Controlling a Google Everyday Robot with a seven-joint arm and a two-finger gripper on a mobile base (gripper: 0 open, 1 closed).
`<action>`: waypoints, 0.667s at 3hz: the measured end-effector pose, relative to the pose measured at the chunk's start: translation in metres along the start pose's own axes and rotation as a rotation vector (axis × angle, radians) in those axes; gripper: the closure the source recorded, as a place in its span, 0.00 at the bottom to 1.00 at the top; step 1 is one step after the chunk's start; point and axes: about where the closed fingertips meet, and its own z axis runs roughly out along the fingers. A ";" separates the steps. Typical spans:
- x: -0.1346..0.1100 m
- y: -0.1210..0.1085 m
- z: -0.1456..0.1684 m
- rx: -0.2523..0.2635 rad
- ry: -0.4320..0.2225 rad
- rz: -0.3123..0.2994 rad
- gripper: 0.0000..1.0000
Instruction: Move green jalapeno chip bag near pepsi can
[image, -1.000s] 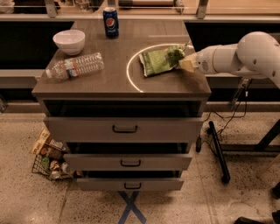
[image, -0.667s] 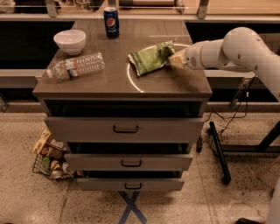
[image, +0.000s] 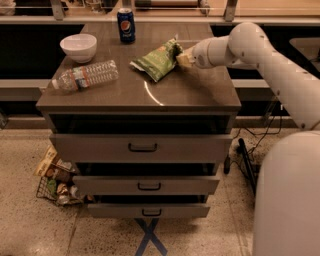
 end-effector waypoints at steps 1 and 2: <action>-0.027 -0.025 0.038 0.053 -0.018 -0.002 1.00; -0.043 -0.035 0.056 0.089 -0.021 0.016 1.00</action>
Offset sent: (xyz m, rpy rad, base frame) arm 0.1044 0.0320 0.0367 0.0154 -0.0561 -0.1361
